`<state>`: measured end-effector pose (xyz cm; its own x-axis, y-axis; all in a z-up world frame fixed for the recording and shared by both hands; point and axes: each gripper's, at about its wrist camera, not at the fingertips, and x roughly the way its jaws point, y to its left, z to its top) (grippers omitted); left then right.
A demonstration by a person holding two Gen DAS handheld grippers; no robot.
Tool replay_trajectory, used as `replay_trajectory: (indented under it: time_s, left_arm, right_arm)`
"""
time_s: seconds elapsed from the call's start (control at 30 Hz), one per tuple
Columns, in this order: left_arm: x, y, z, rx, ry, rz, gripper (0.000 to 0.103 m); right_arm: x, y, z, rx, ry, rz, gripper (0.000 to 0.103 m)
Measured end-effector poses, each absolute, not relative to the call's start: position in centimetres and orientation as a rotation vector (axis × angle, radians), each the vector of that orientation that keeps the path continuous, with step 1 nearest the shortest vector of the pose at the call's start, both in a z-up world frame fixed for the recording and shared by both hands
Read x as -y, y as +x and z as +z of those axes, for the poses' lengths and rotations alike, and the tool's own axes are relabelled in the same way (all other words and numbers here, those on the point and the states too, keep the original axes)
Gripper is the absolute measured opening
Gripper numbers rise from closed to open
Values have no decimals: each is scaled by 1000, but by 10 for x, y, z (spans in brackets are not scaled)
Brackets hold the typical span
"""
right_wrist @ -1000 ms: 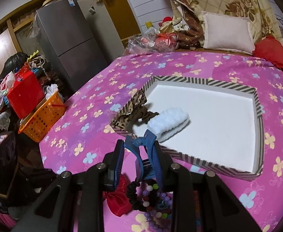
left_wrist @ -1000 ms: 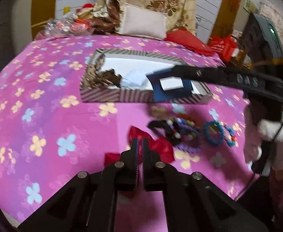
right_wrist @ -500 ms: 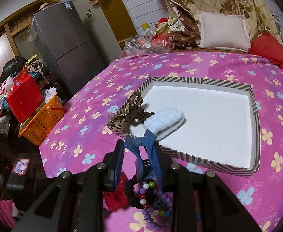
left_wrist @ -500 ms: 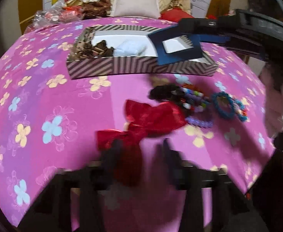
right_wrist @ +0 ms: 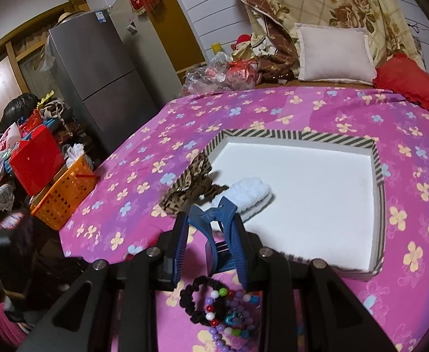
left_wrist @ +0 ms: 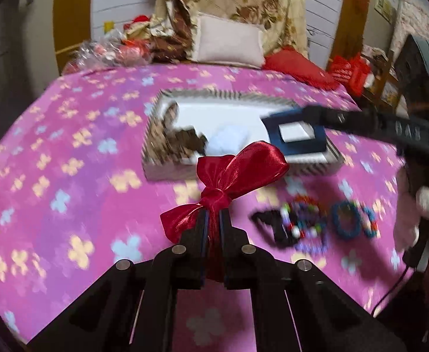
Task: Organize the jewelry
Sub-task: 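Carry the red bow and blue clip into the box and open both tools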
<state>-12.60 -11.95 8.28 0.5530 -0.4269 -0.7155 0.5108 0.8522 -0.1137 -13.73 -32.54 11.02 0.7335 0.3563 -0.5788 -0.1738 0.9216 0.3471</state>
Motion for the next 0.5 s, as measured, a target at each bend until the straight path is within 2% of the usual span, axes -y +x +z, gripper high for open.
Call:
replay_trajectory:
  time_s: [0.3,0.5]
  left_arm:
    - [150,-47,110,-776,135,-434,7]
    - [174,19,99,-843,109,-376,7]
  right_arm:
    - [340,-92,111,-686,349,264,29]
    - [348,-43,92,-726,430,265,29]
